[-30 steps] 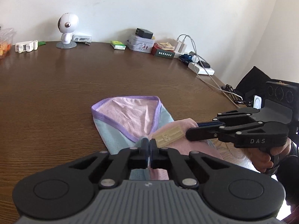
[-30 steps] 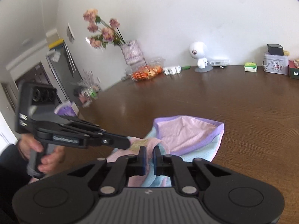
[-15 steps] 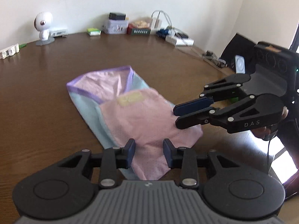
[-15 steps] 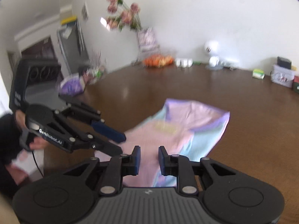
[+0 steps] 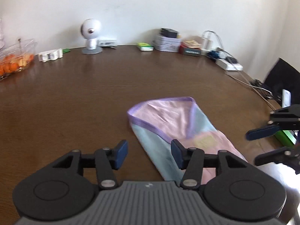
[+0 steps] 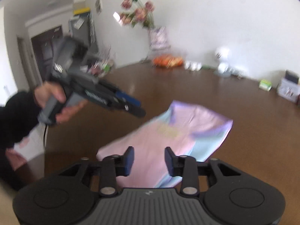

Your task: Fold clothes

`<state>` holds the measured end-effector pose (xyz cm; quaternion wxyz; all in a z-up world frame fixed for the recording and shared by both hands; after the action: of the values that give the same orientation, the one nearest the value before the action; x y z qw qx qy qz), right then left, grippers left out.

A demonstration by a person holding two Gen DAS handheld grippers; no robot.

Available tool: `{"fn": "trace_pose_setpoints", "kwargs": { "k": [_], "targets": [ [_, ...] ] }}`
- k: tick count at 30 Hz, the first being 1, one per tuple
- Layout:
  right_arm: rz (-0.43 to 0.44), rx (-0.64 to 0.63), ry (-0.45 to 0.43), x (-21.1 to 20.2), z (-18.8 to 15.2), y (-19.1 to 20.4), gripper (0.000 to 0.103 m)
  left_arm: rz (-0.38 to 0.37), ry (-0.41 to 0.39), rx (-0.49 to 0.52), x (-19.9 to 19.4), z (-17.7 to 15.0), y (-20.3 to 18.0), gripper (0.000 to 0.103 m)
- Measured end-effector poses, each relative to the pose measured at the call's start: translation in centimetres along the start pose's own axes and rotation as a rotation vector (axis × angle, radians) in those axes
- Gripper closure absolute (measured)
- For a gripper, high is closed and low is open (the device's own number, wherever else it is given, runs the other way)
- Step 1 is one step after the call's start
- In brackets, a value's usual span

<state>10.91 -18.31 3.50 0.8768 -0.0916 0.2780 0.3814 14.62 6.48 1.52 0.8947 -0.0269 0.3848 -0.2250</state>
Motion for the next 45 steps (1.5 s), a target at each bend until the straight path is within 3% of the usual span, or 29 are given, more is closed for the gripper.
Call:
{"fn": "trace_pose_setpoints", "kwargs": {
  "k": [3, 5, 7, 9, 10, 11, 12, 15, 19, 24, 29, 31, 34, 36, 39, 42, 45],
  "targets": [
    [-0.173, 0.065, 0.104, 4.6, 2.6, -4.7, 0.054, 0.017, 0.032, -0.026, 2.6, 1.5, 1.0, 0.040],
    [-0.217, 0.144, 0.162, 7.8, 3.5, -7.2, 0.068, 0.029, 0.053, -0.044, 4.3, 2.4, 1.7, 0.042],
    [-0.239, 0.195, 0.209, 10.4, 3.9, -9.0, 0.072, 0.040, 0.074, -0.062, 6.0, 3.4, 2.3, 0.047],
    [-0.267, 0.180, 0.252, 12.1, 3.8, -9.5, 0.074, 0.053, 0.092, -0.071, 7.5, 4.2, 2.8, 0.075],
    [-0.288, 0.177, 0.266, 12.6, 3.5, -9.6, 0.076, 0.065, 0.092, -0.053, 7.6, 4.2, 2.7, 0.083],
    [-0.300, 0.182, 0.280, 12.9, 3.2, -9.7, 0.088, 0.071, 0.096, -0.049, 7.6, 4.1, 2.6, 0.095],
    [-0.314, 0.189, 0.280, 13.0, 2.9, -9.9, 0.101, 0.072, 0.099, -0.055, 7.5, 4.1, 2.7, 0.097],
    [-0.308, 0.210, 0.269, 12.3, 2.5, -9.9, 0.102, 0.083, 0.071, -0.063, 6.6, 4.1, 3.0, 0.101],
    [-0.260, 0.208, 0.164, 8.2, 3.2, -8.6, 0.102, 0.043, -0.006, -0.030, 2.9, 3.8, 1.6, 0.101],
    [-0.207, 0.141, 0.067, 0.9, 2.1, -4.4, 0.102, 0.063, -0.101, 0.124, -3.0, 0.5, -3.4, 0.101],
    [-0.140, 0.094, 0.120, -2.0, -2.8, 0.3, 0.100, 0.084, -0.056, 0.177, -4.2, -5.2, -6.4, 0.100],
    [-0.123, 0.050, 0.163, -2.4, -5.0, 1.9, 0.098, 0.052, -0.024, 0.165, -4.3, -7.4, -6.7, 0.095],
    [-0.118, 0.029, 0.137, -3.9, -5.4, 2.7, 0.091, -0.017, -0.020, 0.063, -5.7, -8.3, -6.0, 0.080],
    [-0.097, 0.064, 0.064, -4.7, -4.1, 2.6, 0.078, -0.036, -0.082, 0.001, -6.8, -7.0, -5.4, 0.060],
    [-0.132, 0.121, -0.001, -2.8, -1.9, 2.2, 0.076, -0.013, -0.135, -0.022, -5.9, -4.7, -6.0, 0.056],
    [-0.137, 0.156, 0.079, 1.4, -2.0, 2.2, 0.076, 0.022, -0.070, 0.009, -3.1, -4.8, -7.0, 0.056],
    [-0.146, 0.124, 0.144, 2.5, -3.9, 3.0, 0.074, 0.089, -0.002, 0.040, -2.0, -6.5, -6.9, 0.056]
  ]
}}
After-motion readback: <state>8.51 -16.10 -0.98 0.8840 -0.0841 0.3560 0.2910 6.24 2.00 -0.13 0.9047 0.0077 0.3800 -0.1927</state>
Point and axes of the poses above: each gripper's, at about its wrist camera, not at the fingertips, and x roughly the way its jaws point, y to its left, z to its top, the point moved 5 cm from there along x, roughly the way its jaws point, and after that the axes turned 8 degrees about -z, right-handed, at the moved point
